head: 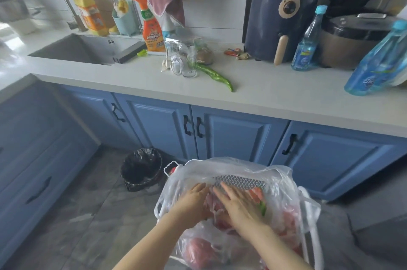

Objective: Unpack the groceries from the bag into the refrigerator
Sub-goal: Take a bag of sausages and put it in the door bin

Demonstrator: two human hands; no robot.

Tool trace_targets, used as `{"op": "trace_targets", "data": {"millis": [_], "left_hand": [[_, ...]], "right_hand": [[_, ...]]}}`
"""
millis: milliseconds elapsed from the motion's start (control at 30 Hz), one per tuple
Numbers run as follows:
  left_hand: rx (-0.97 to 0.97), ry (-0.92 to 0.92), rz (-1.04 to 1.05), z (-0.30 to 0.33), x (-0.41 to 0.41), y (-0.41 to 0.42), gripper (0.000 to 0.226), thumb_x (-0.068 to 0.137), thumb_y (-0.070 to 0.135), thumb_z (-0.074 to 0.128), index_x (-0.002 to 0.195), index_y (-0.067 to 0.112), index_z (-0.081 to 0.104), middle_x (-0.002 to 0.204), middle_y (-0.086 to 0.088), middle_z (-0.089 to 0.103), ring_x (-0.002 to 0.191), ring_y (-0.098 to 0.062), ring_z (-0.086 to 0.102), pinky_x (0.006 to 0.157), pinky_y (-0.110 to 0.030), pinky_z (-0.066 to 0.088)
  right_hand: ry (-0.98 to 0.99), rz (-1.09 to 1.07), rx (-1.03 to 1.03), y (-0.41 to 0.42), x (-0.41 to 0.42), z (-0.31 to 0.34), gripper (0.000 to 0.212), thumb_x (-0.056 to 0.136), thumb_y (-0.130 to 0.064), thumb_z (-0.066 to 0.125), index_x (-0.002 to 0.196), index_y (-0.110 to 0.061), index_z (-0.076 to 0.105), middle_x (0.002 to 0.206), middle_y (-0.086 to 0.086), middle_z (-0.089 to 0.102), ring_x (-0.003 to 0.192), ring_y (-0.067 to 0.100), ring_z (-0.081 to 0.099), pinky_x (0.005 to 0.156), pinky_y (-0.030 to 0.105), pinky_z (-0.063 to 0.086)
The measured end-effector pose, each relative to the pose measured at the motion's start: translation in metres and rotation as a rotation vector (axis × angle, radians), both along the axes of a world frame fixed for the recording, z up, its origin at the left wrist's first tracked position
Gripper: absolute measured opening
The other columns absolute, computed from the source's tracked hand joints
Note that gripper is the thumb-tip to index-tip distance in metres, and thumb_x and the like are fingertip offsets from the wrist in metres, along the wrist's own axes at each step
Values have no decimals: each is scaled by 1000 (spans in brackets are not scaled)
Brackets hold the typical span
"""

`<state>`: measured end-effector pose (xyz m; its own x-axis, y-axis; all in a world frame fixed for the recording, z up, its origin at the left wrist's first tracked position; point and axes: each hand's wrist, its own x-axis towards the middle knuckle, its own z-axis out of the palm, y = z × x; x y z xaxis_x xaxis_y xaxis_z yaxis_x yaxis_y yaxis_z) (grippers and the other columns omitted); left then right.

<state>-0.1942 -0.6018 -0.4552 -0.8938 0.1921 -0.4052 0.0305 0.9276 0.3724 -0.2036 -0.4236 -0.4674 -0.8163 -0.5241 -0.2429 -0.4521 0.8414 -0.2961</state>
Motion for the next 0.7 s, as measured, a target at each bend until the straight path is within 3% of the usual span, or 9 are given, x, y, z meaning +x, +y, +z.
{"op": "trace_targets", "data": {"millis": [100,200,233,400,500,600,700], "left_hand": [[-90,-36,-55,-3,12,-12,101,77,61,61,152,19,7,160,5,5,147,-15,3,117,-32,4],[-135,-54,-61,-9,19,-25,118,63,75,58,152,20,4,159,6,5,146,-15,4,116,-34,-2],[-129,-56,-52,-10,21,-27,122,62,78,60,152,19,4,158,7,6,145,-15,5,116,-34,-1],[-102,-53,-50,-14,23,-26,144,36,97,41,151,20,3,156,8,8,144,-15,5,119,-42,2],[-101,-46,-54,-9,21,-18,130,54,83,62,151,22,2,158,6,4,145,-16,1,119,-44,0],[-76,-26,-75,-1,17,-5,120,65,68,68,152,24,-3,159,6,1,146,-16,0,117,-38,-3],[-20,-26,-69,-4,5,9,118,67,74,60,151,26,-8,160,6,-6,147,-17,-1,120,-38,5]], "right_hand": [[-78,60,-16,-7,-1,-17,99,88,11,49,149,-47,-4,160,-9,-13,148,23,6,117,36,7],[-143,68,-79,-11,4,-21,107,84,12,55,145,-53,-3,158,-9,-19,144,26,23,107,36,41],[-158,54,-99,-13,6,-20,103,85,9,57,146,-53,2,160,-6,-14,141,25,28,102,35,45],[-38,-78,-210,-11,17,-25,70,91,9,44,146,-32,33,153,-2,35,137,21,38,112,30,33],[35,-140,-266,6,19,-29,64,86,8,56,138,-29,48,137,-4,55,124,17,53,106,22,39],[57,-232,-341,35,23,-25,54,85,1,66,131,-25,55,128,-3,61,117,9,57,101,2,28],[77,-377,-407,64,23,-24,54,86,-4,66,128,-33,51,135,-3,55,110,4,60,89,-9,26]]}}
